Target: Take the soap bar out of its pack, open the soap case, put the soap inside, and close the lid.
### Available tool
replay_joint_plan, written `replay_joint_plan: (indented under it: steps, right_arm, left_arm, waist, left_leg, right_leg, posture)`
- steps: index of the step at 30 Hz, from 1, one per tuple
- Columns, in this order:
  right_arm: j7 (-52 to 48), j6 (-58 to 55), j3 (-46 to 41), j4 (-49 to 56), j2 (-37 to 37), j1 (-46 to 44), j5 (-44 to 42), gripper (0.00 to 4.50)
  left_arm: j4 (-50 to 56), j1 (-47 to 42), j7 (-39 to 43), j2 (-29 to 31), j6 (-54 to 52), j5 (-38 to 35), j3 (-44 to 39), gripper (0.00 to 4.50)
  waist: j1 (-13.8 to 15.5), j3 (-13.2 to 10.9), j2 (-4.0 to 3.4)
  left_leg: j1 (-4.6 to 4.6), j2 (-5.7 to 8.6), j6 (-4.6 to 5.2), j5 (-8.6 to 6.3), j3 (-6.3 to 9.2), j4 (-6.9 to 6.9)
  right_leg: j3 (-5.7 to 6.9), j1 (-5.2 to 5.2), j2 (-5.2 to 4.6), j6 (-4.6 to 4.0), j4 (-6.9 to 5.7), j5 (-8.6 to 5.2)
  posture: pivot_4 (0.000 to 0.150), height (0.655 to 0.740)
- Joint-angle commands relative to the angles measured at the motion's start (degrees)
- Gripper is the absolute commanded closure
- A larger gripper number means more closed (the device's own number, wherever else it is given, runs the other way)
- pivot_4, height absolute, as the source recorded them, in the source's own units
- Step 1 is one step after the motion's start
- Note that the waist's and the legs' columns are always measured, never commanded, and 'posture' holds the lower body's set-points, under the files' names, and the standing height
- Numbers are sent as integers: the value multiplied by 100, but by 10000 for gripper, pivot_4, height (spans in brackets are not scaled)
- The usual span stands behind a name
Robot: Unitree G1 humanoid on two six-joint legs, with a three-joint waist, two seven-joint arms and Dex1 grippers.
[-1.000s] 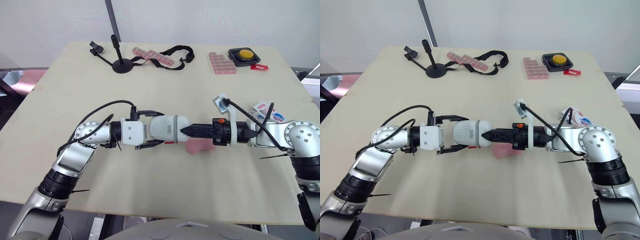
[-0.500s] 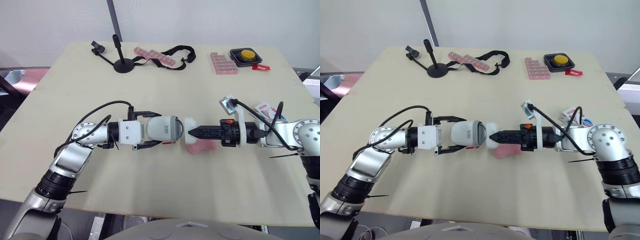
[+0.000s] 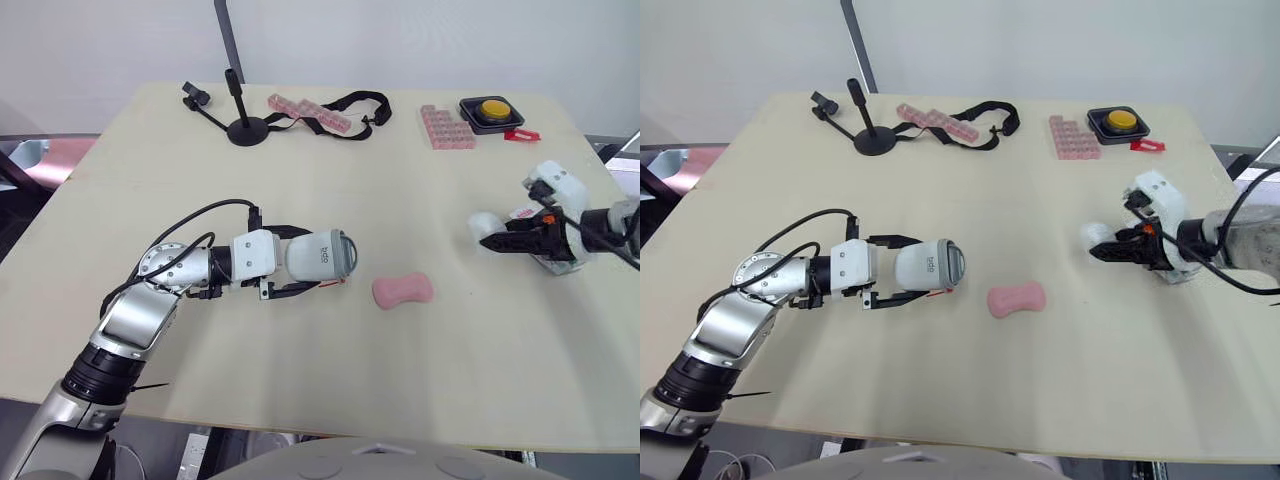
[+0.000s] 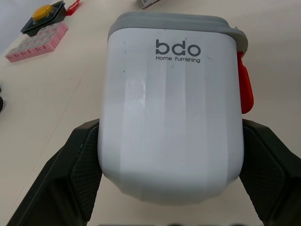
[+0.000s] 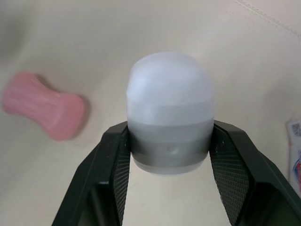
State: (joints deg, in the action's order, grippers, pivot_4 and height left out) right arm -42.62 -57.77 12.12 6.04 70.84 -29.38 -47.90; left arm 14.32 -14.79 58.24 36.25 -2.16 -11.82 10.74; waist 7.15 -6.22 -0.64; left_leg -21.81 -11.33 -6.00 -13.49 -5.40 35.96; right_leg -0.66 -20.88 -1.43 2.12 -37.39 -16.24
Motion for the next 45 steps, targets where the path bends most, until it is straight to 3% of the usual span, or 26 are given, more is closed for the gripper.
replay_joint_plan:
  steps: [1, 10, 20, 32, 38, 45]
  right_arm:
    - [-254, 708, 242, -437, -367, -403, 1098, 25175]
    - [-773, 1365, 533, -1194, -1408, -878, 2393, 25175]
    - [-1308, 2033, 650, -1849, -1743, -1023, 3426, 25175]
    - [-2003, -93, -10, -1012, -1398, -846, 2717, 25175]
    - [-1976, 14, 178, -1019, -1246, -611, 3031, 25175]
    - [-1787, 158, 195, -1443, -1595, -784, 3172, 25175]
  left_arm:
    - [196, -6, -21, -11, -26, -109, -81, 9972]
    - [204, -16, -53, -30, -84, -55, -98, 9972]
    - [300, 57, -148, -24, -147, -40, -113, 9972]
    - [381, 135, -166, -27, -201, -67, -99, 9972]
    - [302, 50, -126, -87, -173, -51, -34, 9972]
    - [253, 25, -110, -118, -155, -20, -43, 9972]
  waist:
    - [-30, 0, 0]
    - [-80, -2, -3]
    - [-88, -3, -6]
    - [-71, -5, -10]
    - [-62, -5, -10]
    - [-107, -5, -11]
  left_leg:
    - [2, 0, 0, 0, 0, 1]
    - [-16, -2, 1, 0, -1, 24]
    - [-18, -3, 2, 1, -2, 42]
    - [-18, -4, 3, 1, -3, 47]
    - [-15, -5, 3, 1, -4, 52]
    - [-11, -7, 2, 1, -9, 53]
  right_leg:
    - [0, 1, 0, 0, -1, 0]
    - [1, -12, 6, -1, -21, 0]
    - [0, -20, 5, -1, -40, 0]
    - [-9, -20, 7, -1, -47, 0]
    - [-12, -19, 4, -1, -51, 0]
    - [-21, -20, 0, -3, -59, -1]
  posture:
    - [1500, 7400]
    - [1500, 7400]
    - [1500, 7400]
    - [1500, 7400]
    - [1500, 7400]
    - [1500, 7400]
